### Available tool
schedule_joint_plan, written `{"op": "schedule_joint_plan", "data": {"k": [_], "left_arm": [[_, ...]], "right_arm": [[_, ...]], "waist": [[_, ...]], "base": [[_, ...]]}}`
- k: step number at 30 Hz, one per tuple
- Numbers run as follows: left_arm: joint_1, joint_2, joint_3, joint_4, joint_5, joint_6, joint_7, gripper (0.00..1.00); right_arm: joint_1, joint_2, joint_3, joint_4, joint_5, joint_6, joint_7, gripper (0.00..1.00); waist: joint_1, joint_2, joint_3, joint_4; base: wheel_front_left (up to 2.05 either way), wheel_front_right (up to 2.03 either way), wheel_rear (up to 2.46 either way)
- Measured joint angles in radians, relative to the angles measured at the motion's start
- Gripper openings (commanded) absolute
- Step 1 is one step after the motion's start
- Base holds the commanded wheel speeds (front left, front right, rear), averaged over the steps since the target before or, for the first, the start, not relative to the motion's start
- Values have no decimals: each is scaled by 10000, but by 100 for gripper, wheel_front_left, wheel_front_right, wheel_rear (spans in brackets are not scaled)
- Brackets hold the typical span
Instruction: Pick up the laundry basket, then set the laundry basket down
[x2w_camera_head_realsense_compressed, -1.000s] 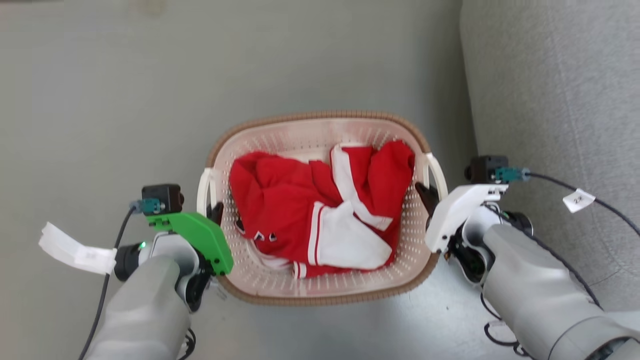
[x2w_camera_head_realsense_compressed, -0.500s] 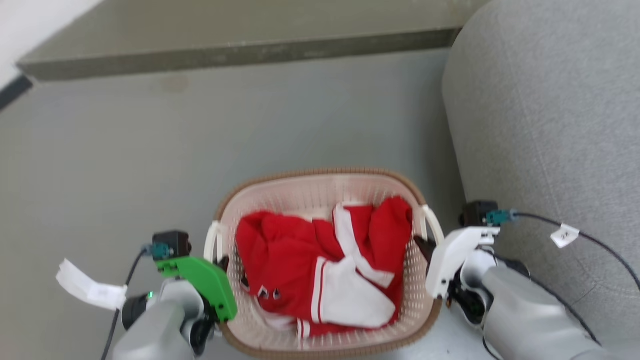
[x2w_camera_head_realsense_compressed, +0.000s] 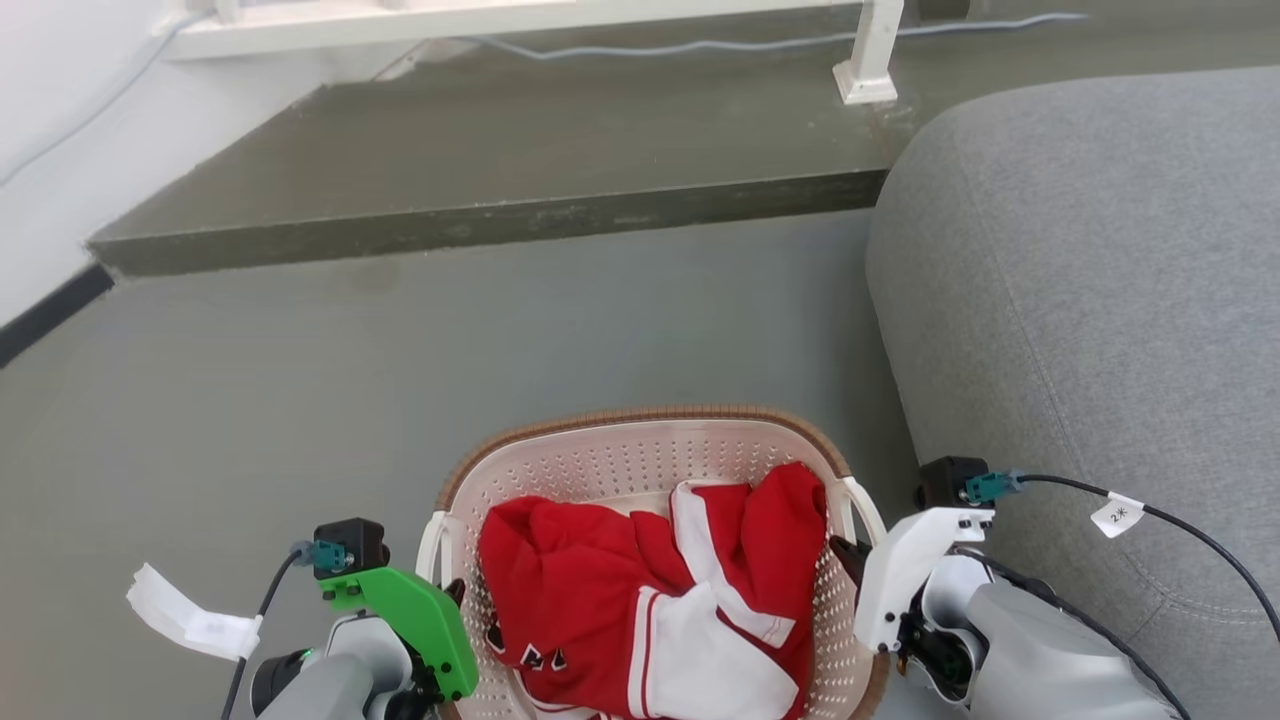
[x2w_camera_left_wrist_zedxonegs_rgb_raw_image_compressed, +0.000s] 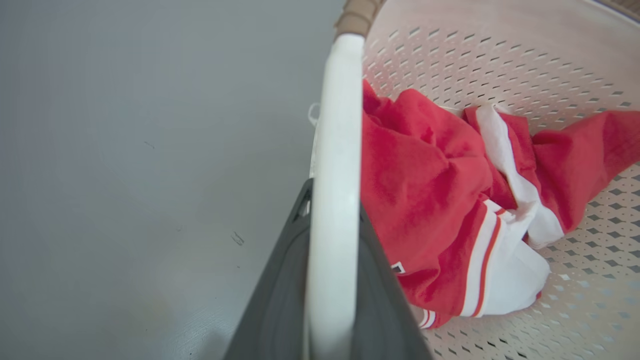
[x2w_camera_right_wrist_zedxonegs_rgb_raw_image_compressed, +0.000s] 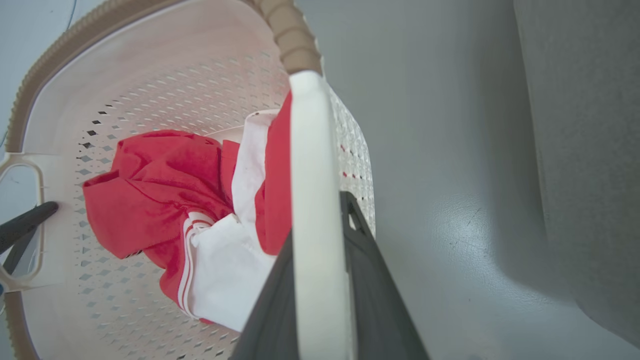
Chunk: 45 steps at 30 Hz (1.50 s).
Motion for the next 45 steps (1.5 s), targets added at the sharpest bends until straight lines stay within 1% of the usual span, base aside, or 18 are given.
{"op": "schedule_joint_plan", "data": {"k": [11, 31, 45], "left_arm": [[1, -2, -153, 48, -163, 0, 290, 0], [5, 4, -391, 56, -546, 2, 305, 0], [2, 10, -514, 109, -677, 2, 290, 0]], "right_arm": [[-2, 12, 138, 157, 159, 0, 221, 0], [-13, 8, 374, 282, 341, 0, 263, 0], [-134, 2, 539, 309, 422, 0, 341, 0]], "waist": [[0, 0, -188, -29], [0, 0, -208, -36], [0, 0, 44, -66]], "base": [[0, 0, 0], [0, 0, 0], [0, 0, 0]]}}
